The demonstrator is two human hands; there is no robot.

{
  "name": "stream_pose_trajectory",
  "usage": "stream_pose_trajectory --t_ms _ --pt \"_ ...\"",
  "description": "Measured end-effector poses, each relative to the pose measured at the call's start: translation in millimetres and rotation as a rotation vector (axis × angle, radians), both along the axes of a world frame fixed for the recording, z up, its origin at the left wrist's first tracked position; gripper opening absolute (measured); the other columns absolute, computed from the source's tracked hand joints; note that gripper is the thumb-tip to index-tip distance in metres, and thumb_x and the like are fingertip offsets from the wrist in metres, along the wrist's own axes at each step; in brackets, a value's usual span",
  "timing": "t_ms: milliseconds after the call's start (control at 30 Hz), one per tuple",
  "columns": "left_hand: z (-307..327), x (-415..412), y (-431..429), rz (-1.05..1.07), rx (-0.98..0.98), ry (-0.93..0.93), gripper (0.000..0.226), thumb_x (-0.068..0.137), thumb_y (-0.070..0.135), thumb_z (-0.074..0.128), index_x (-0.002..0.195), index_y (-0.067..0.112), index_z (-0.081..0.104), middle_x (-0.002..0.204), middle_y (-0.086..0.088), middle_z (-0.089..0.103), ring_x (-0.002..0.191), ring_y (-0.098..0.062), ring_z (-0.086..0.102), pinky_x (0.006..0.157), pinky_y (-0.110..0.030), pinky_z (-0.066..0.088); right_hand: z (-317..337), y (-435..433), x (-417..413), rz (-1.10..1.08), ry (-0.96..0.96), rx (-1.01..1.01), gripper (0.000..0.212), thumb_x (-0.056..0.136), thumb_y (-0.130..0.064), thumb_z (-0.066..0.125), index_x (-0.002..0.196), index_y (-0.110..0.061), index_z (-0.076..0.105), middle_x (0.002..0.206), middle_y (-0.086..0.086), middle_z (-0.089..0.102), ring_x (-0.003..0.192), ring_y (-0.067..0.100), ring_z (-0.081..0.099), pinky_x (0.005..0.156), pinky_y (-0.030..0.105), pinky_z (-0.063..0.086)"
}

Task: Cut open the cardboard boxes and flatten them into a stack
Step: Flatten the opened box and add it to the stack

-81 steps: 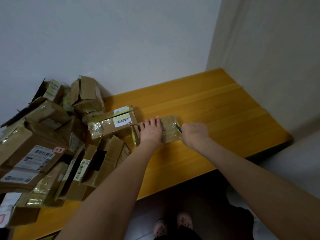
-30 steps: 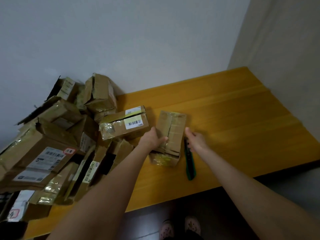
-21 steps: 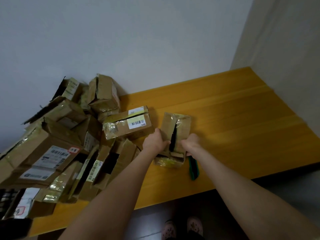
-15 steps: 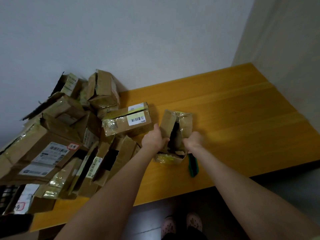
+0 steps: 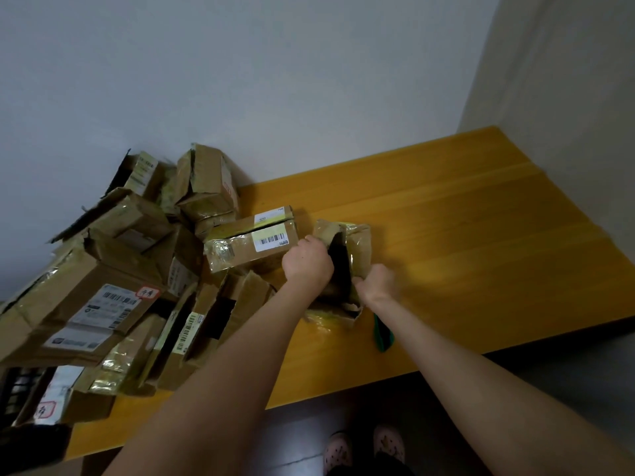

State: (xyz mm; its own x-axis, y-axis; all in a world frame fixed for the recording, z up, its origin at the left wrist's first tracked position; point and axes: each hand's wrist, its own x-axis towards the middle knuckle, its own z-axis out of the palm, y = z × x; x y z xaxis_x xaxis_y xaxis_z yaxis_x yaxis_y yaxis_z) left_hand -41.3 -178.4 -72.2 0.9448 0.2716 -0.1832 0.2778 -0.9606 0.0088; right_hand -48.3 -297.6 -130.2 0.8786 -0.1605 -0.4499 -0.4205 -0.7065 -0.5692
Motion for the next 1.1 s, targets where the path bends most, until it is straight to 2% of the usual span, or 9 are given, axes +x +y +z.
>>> stream_pose_trajectory --t_ms 67,233,400,567,633,833,933,1033,1100 --pt "7.3 3.9 9.2 0.010 -0.102 0.020 0.022 0.098 0.022 0.045 0.101 0.008 0.061 0.073 -0.001 0.054 0.064 -0.016 0.054 0.052 -0.027 0.040 -0.8 -1.1 -0.1 0.023 0.011 0.027 0.030 0.091 -0.027 0.063 0.069 -0.017 0.046 0.068 -0.003 0.050 0.059 0.011 0.049 0.055 0.026 0.044" --pt "15.7 4.3 29.5 0.139 -0.502 0.024 0.025 0.101 0.030 0.044 0.096 0.009 0.058 0.074 0.000 0.052 0.067 -0.013 0.051 0.053 -0.024 0.036 1.1 -8.9 -2.4 -0.012 0.042 0.129 0.014 0.092 -0.026 0.062 0.098 -0.013 0.061 0.087 0.001 0.061 0.082 0.021 0.060 0.073 0.033 0.051" --pt "20.2 -3.3 28.6 0.181 -0.737 0.005 0.025 0.101 0.032 0.045 0.097 0.010 0.055 0.084 -0.001 0.054 0.084 -0.019 0.055 0.070 -0.030 0.044 9.0 -24.0 -7.1 -0.024 0.070 0.194 0.046 0.093 -0.027 0.060 0.133 -0.010 0.044 0.126 0.012 0.058 0.114 0.031 0.056 0.094 0.042 0.048" --pt "25.4 -11.8 9.7 0.052 -0.655 -0.048 0.031 0.101 0.032 0.045 0.093 0.005 0.059 0.086 -0.008 0.059 0.083 -0.024 0.060 0.075 -0.036 0.050 25.7 -14.8 -2.4 -0.043 0.045 -0.014 0.114 0.075 -0.064 0.066 0.152 -0.011 0.000 0.143 0.011 0.047 0.118 0.033 0.055 0.077 0.036 0.043" --pt "27.9 -15.4 3.3 -0.001 -0.620 -0.045 0.031 0.101 0.032 0.045 0.086 0.007 0.057 0.080 -0.006 0.057 0.079 -0.025 0.058 0.072 -0.037 0.049 30.8 -15.0 1.3 -0.064 0.068 -0.084 0.125 0.068 -0.069 0.069 0.152 -0.010 -0.001 0.152 0.009 0.033 0.123 0.032 0.051 0.070 0.036 0.036" --pt "33.2 -22.5 4.3 -0.024 -0.637 -0.033 0.031 0.102 0.032 0.045 0.083 0.008 0.053 0.083 -0.010 0.058 0.077 -0.024 0.057 0.070 -0.035 0.048 36.6 -27.2 5.8 0.008 0.051 -0.257 0.082 0.082 -0.055 0.064 0.142 -0.006 0.036 0.139 0.009 0.044 0.110 0.029 0.057 0.065 0.033 0.041" --pt "34.5 -25.0 11.1 0.028 -0.688 -0.042 0.030 0.101 0.031 0.046 0.091 0.005 0.057 0.090 -0.011 0.060 0.085 -0.026 0.060 0.077 -0.037 0.050 40.1 -24.2 7.0 0.058 0.035 -0.177 0.052 0.086 -0.053 0.057 0.112 -0.008 0.055 0.111 0.008 0.059 0.092 0.027 0.061 0.062 0.032 0.045" --pt "35.6 -27.2 18.3 0.083 -0.743 -0.068 0.026 0.100 0.031 0.049 0.098 0.007 0.058 0.096 -0.009 0.061 0.092 -0.025 0.061 0.083 -0.037 0.051 46.4 -20.5 3.1 0.054 0.004 -0.043 0.037 0.091 -0.044 0.054 0.072 -0.012 0.048 0.070 0.002 0.051 0.059 0.019 0.051 0.051 0.030 0.039" --pt "35.6 -27.8 22.6 0.116 -0.770 -0.081 0.020 0.099 0.030 0.050 0.098 0.011 0.056 0.093 -0.005 0.058 0.090 -0.022 0.058 0.081 -0.035 0.049 52.3 -21.3 1.4 0.069 0.005 0.043 0.033 0.095 -0.037 0.049 0.081 -0.008 0.055 0.076 0.008 0.054 0.066 0.023 0.056 0.062 0.035 0.047"
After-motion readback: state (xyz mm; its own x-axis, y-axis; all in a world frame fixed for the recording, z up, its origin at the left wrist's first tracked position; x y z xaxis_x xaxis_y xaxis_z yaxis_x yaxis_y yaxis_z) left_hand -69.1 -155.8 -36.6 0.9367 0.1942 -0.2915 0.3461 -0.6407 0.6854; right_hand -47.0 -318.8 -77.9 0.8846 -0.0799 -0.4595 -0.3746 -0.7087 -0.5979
